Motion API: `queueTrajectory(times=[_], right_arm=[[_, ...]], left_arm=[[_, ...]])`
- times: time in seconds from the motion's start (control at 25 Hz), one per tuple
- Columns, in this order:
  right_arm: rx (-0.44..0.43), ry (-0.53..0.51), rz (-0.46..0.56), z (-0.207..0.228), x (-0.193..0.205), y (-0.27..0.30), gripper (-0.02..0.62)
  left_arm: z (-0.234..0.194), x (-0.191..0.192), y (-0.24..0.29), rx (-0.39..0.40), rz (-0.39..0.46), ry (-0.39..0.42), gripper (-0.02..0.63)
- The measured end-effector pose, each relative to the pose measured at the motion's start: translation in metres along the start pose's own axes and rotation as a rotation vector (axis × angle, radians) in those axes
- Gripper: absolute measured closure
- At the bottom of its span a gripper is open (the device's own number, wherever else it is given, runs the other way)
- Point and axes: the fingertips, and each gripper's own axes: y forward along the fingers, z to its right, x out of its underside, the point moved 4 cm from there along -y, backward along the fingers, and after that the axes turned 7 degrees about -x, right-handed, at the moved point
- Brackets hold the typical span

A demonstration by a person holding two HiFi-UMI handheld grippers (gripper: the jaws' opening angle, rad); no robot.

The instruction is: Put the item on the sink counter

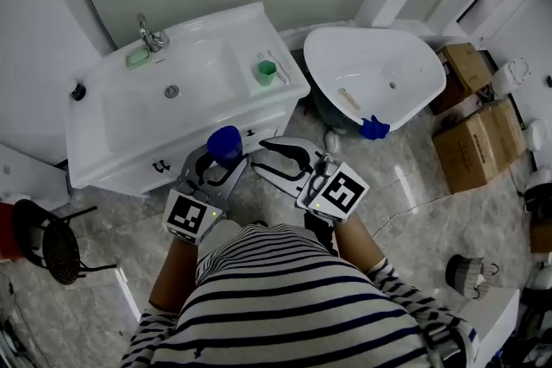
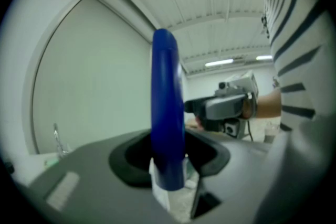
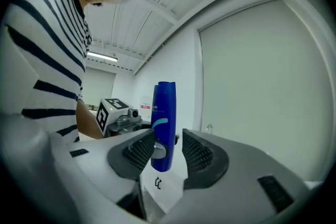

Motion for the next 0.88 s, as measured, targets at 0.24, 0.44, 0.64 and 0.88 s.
queueTrajectory(times=[0.24, 0.44, 0.64, 0.88], right_arm=[[-0.060, -0.006, -0.017, 0.016, -0.002, 0.021, 0.412], [-0.104, -0.002, -0.029, 0.037, -0.002, 0.054, 0.406], [-0.162, 0.006, -0.039, 0.063, -0.005, 0.095, 0.390], [-0.235, -0.017, -0.055, 0.092, -0.014, 0.147, 0.388]], left_arm=[[-0.020, 0.009, 0.006, -0.003, -0.015, -0.007, 0.430], [-0.055, 0.023, 0.011, 0.005, -0.040, -0.022, 0.430], [-0.090, 0.024, 0.020, 0.051, -0.020, -0.024, 0.430], [-0.134, 0.032, 0.029, 0.131, -0.037, -0.029, 0.430]])
